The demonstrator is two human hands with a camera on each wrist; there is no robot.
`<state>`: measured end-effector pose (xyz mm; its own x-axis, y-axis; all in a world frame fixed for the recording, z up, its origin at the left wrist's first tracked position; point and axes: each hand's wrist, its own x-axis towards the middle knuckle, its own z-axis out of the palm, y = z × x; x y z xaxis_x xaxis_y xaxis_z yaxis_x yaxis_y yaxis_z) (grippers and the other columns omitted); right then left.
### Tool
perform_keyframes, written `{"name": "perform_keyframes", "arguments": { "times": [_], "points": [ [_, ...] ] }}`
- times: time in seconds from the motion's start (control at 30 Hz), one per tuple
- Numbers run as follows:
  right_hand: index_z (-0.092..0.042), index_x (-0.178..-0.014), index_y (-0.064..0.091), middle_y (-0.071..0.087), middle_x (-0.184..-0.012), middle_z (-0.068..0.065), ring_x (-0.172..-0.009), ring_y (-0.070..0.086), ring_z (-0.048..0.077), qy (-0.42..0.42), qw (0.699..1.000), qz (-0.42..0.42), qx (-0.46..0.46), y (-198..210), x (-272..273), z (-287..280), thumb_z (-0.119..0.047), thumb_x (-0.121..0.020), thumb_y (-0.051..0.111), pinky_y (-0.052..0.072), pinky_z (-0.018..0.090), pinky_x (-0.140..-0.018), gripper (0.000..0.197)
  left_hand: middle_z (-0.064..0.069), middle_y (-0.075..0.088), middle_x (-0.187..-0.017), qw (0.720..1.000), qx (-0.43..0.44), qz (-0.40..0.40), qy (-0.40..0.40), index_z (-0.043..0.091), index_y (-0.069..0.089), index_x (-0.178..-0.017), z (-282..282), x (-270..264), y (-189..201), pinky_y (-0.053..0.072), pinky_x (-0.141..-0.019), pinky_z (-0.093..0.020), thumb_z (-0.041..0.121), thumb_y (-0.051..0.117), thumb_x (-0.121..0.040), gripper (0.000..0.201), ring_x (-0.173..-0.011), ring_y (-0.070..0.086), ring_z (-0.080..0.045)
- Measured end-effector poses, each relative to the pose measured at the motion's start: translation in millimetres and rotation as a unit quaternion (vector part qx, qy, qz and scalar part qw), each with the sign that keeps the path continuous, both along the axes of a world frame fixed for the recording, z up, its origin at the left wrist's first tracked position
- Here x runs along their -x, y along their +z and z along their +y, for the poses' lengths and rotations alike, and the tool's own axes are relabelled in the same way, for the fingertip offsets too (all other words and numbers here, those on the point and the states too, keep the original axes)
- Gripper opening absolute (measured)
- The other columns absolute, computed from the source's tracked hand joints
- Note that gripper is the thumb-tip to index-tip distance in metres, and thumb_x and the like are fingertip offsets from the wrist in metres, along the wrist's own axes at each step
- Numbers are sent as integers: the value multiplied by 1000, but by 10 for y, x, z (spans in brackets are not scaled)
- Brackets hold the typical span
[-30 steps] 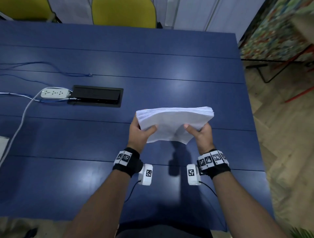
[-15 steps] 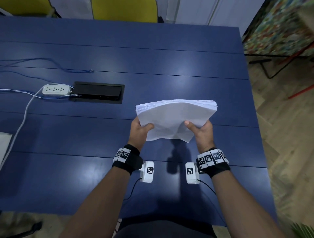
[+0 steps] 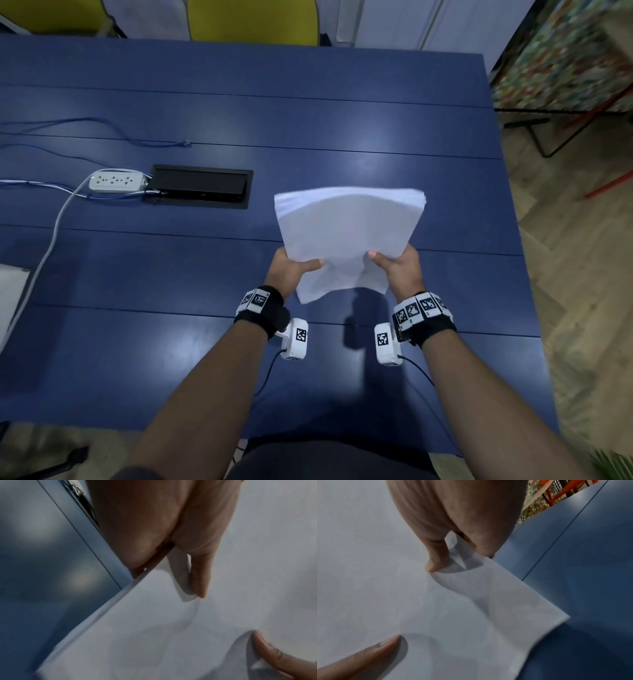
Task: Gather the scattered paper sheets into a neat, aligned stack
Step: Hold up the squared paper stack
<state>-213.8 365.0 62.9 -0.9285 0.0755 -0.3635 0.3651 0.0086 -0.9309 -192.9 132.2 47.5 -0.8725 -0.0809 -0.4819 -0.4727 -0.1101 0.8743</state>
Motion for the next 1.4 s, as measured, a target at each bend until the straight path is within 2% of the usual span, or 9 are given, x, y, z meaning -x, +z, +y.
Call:
{"name": "perform_keyframes", "arguments": {
  "times": [0.13, 0.23, 0.37, 0.57, 0.77, 0.97, 1.13, 1.23, 1.4],
  "points": [
    [-12, -119, 67, 78, -107, -5, -96, 74, 8, 26, 999, -9, 24, 153, 17, 7, 4, -85, 75, 57, 19, -79, 39, -7, 82, -119, 999, -25, 3, -26, 5, 77, -118, -123, -31, 101, 62, -93, -29, -6, 85, -81, 40, -109, 79, -19],
    [-7, -119, 68, 78, -109, 2, -97, 75, 15, 40, 996, -57, 51, 71, -119, 3, -1, -84, 77, 59, 26, -80, 38, -10, 81, -119, 997, -48, -42, -42, 2, 77, -118, -229, -88, 81, 62, -92, -34, -9, 82, -81, 38, -110, 79, -24],
    [-3, -121, 69, 76, -116, 10, -109, 72, 29, 92, 977, -177, 80, -373, -592, -72, 0, -83, 76, 52, 50, -103, 38, -19, 80, -118, 989, -80, -122, -36, -7, 75, -120, -382, -166, -89, 64, -88, -41, -12, 79, -82, 38, -110, 78, -35],
    [-5, -111, 70, 74, -115, 15, -104, 71, 31, 22, 975, -217, 43, -688, -799, -314, 12, -85, 68, 56, 41, -93, 31, -18, 81, -115, 983, -52, -177, 15, -3, 76, -120, -445, -208, -373, 61, -97, -51, -5, 82, -84, 36, -109, 77, -40],
    [-11, -92, 71, 77, -105, 14, -104, 72, 35, 26, 965, -259, -36, -1114, -524, -367, 1, -79, 79, 54, 52, -100, 19, -19, 77, -127, 973, -19, -228, 20, 2, 74, -121, -449, -518, -770, 58, -103, -52, 1, 77, -94, 27, -111, 75, -37],
    [-5, -107, 71, 76, -104, 9, -100, 72, 30, 17, 955, -278, -102, -1266, -553, -385, -7, -77, 82, 56, 44, -97, 32, -11, 60, -137, 945, 169, -280, -27, 6, 54, -136, -286, -826, -1015, 61, -62, -39, 23, 61, -107, 35, -122, 62, -37],
    [-9, -120, 57, 70, -109, 10, -91, 64, 29, -1, 925, -270, -266, -1043, -732, -482, -18, -87, 68, 53, 33, -84, 36, -23, 61, -133, 922, 258, -289, -25, -1, 45, -136, -135, -829, -1034, 63, -90, -54, 20, 56, -108, 37, -110, 66, -44],
    [-9, -124, 49, 65, -119, 14, -91, 62, 33, 35, 906, -268, -326, -904, -859, -507, -7, -89, 53, 48, 32, -80, 35, -31, 63, -132, 911, 292, -288, -26, -2, 38, -141, -58, -816, -997, 59, -97, -52, 18, 54, -109, 41, -116, 67, -49],
    [-9, -130, 48, 49, -132, 12, -106, 63, 39, 108, 872, -241, -412, -865, -973, -514, -6, -90, 53, 52, 38, -87, 40, -26, 56, -144, 873, 391, -283, -69, -3, 36, -146, 33, -854, -822, 50, -98, -50, 25, 55, -110, 50, -127, 61, -46]
  ]
}}
